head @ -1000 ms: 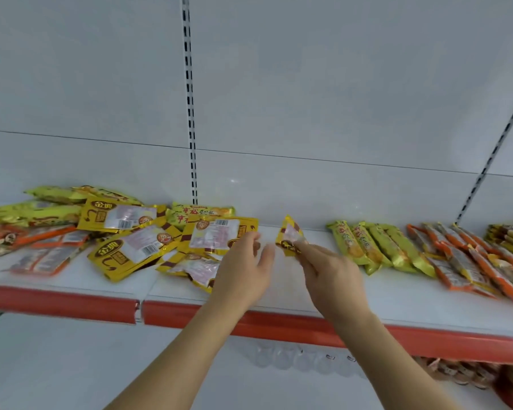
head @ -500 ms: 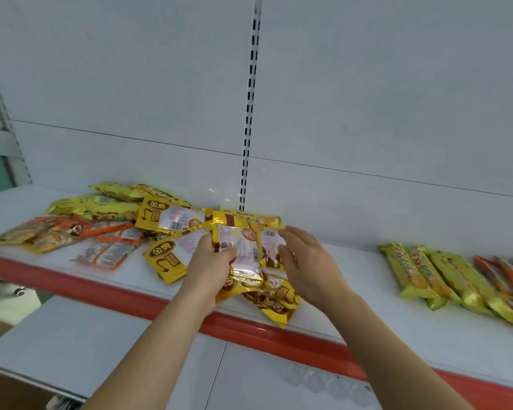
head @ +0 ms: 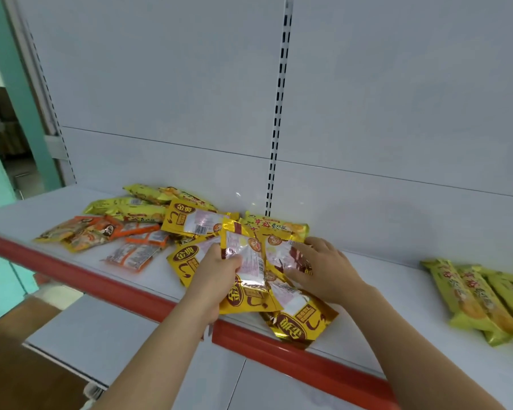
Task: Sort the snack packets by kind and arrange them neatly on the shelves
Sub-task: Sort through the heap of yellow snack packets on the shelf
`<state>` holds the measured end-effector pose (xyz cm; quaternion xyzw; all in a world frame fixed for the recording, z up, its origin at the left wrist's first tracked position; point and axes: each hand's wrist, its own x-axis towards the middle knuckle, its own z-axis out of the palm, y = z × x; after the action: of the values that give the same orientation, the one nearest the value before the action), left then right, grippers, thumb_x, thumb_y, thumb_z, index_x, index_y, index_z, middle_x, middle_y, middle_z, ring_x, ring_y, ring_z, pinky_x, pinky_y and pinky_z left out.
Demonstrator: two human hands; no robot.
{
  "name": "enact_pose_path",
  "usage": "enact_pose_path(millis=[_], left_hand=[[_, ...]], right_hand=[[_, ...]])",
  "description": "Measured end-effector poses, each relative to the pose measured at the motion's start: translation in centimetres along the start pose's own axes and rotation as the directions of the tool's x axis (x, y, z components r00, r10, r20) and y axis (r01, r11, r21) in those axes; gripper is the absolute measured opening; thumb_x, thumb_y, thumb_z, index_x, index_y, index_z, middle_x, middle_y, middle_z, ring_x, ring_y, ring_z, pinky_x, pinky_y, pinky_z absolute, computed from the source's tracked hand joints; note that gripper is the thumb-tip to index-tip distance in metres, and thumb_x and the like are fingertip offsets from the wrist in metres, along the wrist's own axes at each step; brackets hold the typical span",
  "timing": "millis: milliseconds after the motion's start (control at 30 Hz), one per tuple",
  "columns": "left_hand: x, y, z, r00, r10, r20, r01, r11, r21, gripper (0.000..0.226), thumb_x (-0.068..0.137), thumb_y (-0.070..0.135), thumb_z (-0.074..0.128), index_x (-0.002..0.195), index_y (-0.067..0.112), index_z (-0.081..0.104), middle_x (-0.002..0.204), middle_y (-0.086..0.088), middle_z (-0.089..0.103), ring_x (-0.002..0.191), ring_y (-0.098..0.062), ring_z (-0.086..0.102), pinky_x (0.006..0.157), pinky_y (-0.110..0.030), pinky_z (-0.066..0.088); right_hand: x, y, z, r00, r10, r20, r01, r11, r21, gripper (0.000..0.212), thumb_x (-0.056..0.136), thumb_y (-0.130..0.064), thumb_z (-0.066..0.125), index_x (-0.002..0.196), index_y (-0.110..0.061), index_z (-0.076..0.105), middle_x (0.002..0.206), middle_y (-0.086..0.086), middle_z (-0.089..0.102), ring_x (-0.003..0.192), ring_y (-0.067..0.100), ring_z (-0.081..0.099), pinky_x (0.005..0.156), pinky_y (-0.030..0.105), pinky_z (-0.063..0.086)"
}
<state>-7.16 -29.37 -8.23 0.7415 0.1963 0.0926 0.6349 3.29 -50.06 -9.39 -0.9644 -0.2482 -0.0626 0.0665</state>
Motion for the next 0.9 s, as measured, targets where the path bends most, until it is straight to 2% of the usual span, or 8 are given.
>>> enact_pose_path(millis=[167, 333, 467, 567, 633, 733, 833, 900], left_hand=[[-0.1, -0.2, 0.1, 1.000, 0.005, -0.015, -0.005, 1.000, -0.008, 0.019, 0.103, 0.025, 0.054, 0.120, 0.017, 0.052, 0.122, -0.016, 0.062, 0.099, -0.026, 0.056, 0.081, -0.041, 0.042], [0.1, -0.3, 0.0, 0.999, 0.033, 0.003, -0.033, 0.999, -0.023, 0.016, 0.102, 0.025, 0.055, 0.115, 0.016, 0.055, 0.117, -0.021, 0.063, 0.092, -0.024, 0.054, 0.079, -0.040, 0.044], [0.7, -0.1, 0.0, 0.999, 0.051, 0.013, -0.050, 0.996, -0.075, 0.039, 0.101, 0.028, 0.055, 0.139, 0.021, 0.051, 0.133, -0.010, 0.062, 0.109, -0.023, 0.061, 0.098, -0.050, 0.050], [0.9, 0.4, 0.2, 0.998, 0.060, 0.021, -0.055, 0.985, -0.163, 0.054, 0.105, 0.033, 0.051, 0.156, 0.023, 0.036, 0.153, 0.001, 0.050, 0.137, -0.024, 0.048, 0.111, -0.048, 0.042], [0.3, 1.1, 0.3, 0.993, 0.087, 0.084, -0.059, 0.954, -0.295, 0.046, 0.107, 0.044, 0.050, 0.150, 0.028, 0.042, 0.139, 0.012, 0.053, 0.127, -0.014, 0.050, 0.107, -0.040, 0.040], [-0.3, 2.0, 0.1, 0.983, 0.108, 0.147, -0.042, 0.917, -0.396, 0.040, 0.093, 0.066, 0.059, 0.113, 0.032, 0.055, 0.113, 0.009, 0.070, 0.103, -0.013, 0.071, 0.094, -0.041, 0.057], [0.1, 1.5, -0.5, 0.953, 0.171, 0.249, -0.048, 0.899, -0.435, 0.096, 0.060, 0.096, 0.063, 0.127, 0.027, 0.059, 0.118, 0.000, 0.076, 0.106, -0.021, 0.075, 0.096, -0.049, 0.059], [0.2, 0.8, -0.6, 0.939, 0.209, 0.273, -0.080, 0.906, -0.416, 0.080, 0.067, 0.081, 0.073, 0.127, 0.030, 0.061, 0.114, 0.000, 0.077, 0.103, -0.021, 0.076, 0.093, -0.049, 0.060]], right_hand=[[0.2, -0.6, 0.0, 1.000, -0.018, -0.013, 0.016, 0.996, -0.086, 0.052, 0.096, -0.064, 0.044, 0.143, -0.041, 0.043, 0.133, -0.008, 0.057, 0.121, 0.019, 0.056, 0.100, 0.039, 0.040], [-0.7, 0.3, -1.1, 0.982, 0.079, -0.170, -0.100, 0.989, -0.114, 0.041, 0.100, -0.050, 0.049, 0.139, -0.035, 0.051, 0.116, -0.001, 0.059, 0.106, 0.025, 0.060, 0.083, 0.035, 0.046], [-2.3, -0.2, -2.8, 0.887, 0.248, -0.389, -0.174, 0.960, 0.218, 0.039, 0.094, -0.043, 0.064, 0.131, -0.029, 0.064, 0.102, 0.002, 0.060, 0.092, 0.029, 0.061, 0.068, 0.031, 0.045], [-3.8, -4.5, -3.9, 0.843, 0.318, -0.434, -0.126, 0.901, 0.416, 0.043, 0.090, -0.044, 0.069, 0.131, -0.032, 0.064, 0.095, -0.003, 0.060, 0.087, 0.021, 0.061, 0.069, 0.027, 0.040], [-4.6, -8.6, -3.5, 0.879, 0.291, -0.378, -0.120, 0.902, 0.415, 0.041, 0.091, -0.049, 0.065, 0.129, -0.036, 0.062, 0.096, -0.003, 0.060, 0.091, 0.020, 0.060, 0.072, 0.028, 0.041], [-5.6, -13.5, -1.9, 0.904, 0.285, -0.318, -0.136, 0.899, 0.417, 0.030, 0.095, -0.052, 0.052, 0.114, -0.033, 0.065, 0.097, -0.002, 0.059, 0.093, 0.022, 0.062, 0.076, 0.033, 0.047], [-6.1, -14.9, -1.4, 0.875, 0.354, -0.330, -0.209, 0.891, 0.403, 0.035, 0.095, -0.054, 0.050, 0.122, -0.035, 0.064, 0.106, -0.003, 0.059, 0.097, 0.021, 0.062, 0.079, 0.033, 0.050], [-6.6, -14.9, -1.6, 0.878, 0.353, -0.322, -0.216, 0.895, 0.391, 0.037, 0.096, -0.053, 0.050, 0.129, -0.039, 0.059, 0.111, -0.004, 0.057, 0.099, 0.020, 0.062, 0.081, 0.033, 0.050]])
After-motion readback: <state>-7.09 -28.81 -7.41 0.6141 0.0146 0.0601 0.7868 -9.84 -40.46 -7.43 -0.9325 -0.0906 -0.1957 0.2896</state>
